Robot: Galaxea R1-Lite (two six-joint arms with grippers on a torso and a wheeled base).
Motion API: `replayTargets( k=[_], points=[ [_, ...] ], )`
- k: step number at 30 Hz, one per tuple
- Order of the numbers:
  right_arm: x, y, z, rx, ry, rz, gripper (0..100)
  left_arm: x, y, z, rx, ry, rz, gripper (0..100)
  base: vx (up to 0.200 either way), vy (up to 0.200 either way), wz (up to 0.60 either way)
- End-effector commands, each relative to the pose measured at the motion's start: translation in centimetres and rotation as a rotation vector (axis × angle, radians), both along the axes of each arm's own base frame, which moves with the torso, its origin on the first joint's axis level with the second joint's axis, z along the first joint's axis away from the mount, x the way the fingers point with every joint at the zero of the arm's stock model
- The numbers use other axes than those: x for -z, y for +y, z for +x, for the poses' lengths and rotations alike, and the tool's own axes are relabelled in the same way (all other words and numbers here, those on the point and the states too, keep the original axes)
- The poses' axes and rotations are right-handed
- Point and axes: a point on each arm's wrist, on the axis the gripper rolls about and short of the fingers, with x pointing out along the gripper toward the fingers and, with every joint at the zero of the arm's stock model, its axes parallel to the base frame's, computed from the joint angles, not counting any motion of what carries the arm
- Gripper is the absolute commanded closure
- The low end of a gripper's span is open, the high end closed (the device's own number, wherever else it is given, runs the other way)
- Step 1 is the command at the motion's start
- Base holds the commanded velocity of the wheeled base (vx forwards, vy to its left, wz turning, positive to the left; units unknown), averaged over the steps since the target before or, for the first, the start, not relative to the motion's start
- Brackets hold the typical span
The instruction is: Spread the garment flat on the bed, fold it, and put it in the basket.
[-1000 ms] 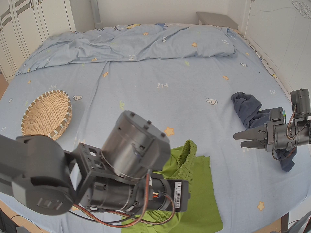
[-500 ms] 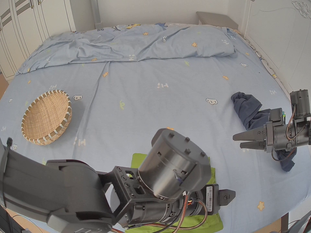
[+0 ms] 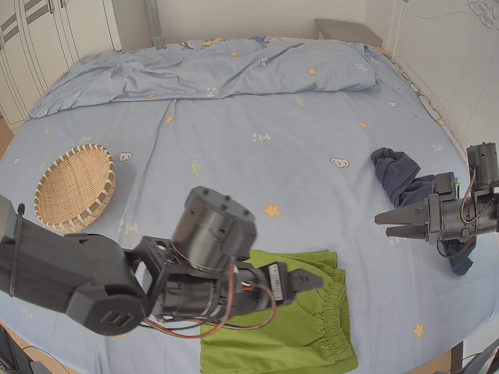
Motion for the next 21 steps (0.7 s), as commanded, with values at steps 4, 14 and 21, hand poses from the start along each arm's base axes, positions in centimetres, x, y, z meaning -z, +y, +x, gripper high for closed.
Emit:
replayTargets(
  k=[4, 14, 21],
  points=[
    [-2.1, -0.5, -1.8, 0.004, -0.09, 0.018, 0, 3.4, 9.2, 2.0, -0.061, 0.137, 0.012, 0, 0.0, 0.0, 0.0],
    [-2.8, -0.6, -2.6, 0.006, -0.124, 0.022, 0, 6.9, 16.2, 2.4, 0.027, 0.089, -0.161, 0, 0.0, 0.0, 0.0],
    [-2.9, -0.5, -2.7, 0.003, -0.128, 0.022, 0, 10.5, 15.2, 3.6, 0.083, 0.132, -0.125, 0, 0.0, 0.0, 0.0]
  ],
)
